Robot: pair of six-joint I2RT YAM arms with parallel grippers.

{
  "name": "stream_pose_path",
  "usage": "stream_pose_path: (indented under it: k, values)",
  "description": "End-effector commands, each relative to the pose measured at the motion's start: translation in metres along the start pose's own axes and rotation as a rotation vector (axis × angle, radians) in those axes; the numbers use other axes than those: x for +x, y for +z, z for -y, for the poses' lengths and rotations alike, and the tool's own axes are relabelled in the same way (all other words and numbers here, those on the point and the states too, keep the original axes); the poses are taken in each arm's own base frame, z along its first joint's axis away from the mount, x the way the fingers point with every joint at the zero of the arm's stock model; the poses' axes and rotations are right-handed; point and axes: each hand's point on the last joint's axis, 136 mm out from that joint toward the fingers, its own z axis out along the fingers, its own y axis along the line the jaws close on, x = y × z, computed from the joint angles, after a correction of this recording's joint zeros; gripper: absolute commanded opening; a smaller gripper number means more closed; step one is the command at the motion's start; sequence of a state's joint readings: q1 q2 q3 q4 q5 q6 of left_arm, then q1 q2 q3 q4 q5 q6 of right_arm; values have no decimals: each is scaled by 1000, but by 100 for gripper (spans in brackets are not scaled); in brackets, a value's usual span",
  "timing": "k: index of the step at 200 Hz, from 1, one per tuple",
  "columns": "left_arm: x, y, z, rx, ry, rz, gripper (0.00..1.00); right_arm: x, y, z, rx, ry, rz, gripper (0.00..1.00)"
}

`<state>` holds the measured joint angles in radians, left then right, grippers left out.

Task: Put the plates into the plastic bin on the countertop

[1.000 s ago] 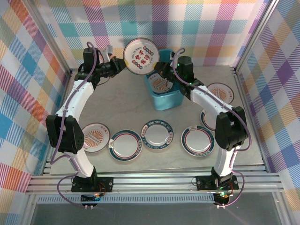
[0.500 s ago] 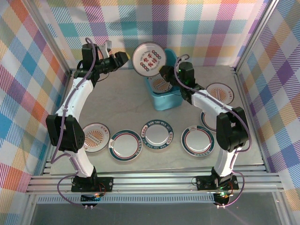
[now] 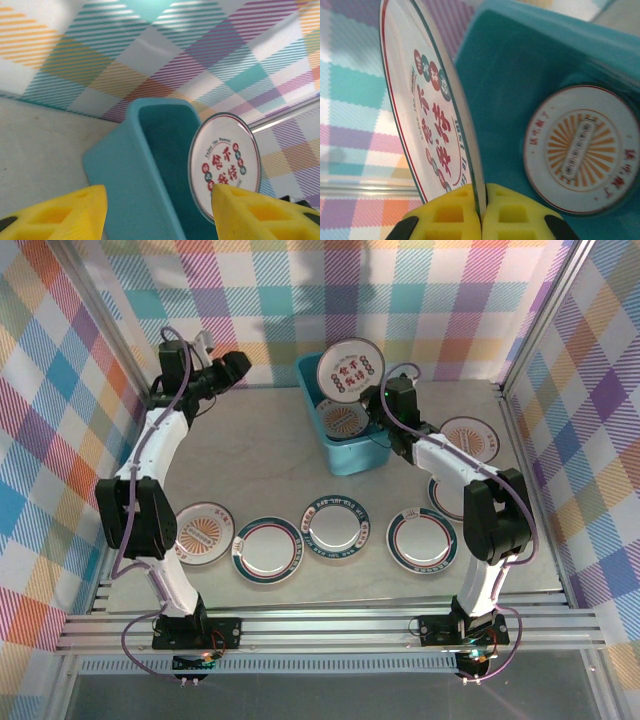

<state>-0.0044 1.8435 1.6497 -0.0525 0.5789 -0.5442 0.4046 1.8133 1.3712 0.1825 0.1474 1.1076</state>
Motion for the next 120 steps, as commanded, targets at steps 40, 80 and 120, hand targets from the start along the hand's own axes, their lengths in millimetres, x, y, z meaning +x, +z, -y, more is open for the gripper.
stream_pose_path:
  k: [40, 80, 120]
  values:
    - [15, 23, -63, -98, -81, -12, 58, -12, -17, 0, 225, 136, 33, 0]
    - [10, 15, -77, -141, -75, -9, 58, 0, -9, 0, 311, 145, -6, 0]
    - [7, 2, -96, -200, -77, 13, 58, 15, 5, 12, 411, 182, -46, 0]
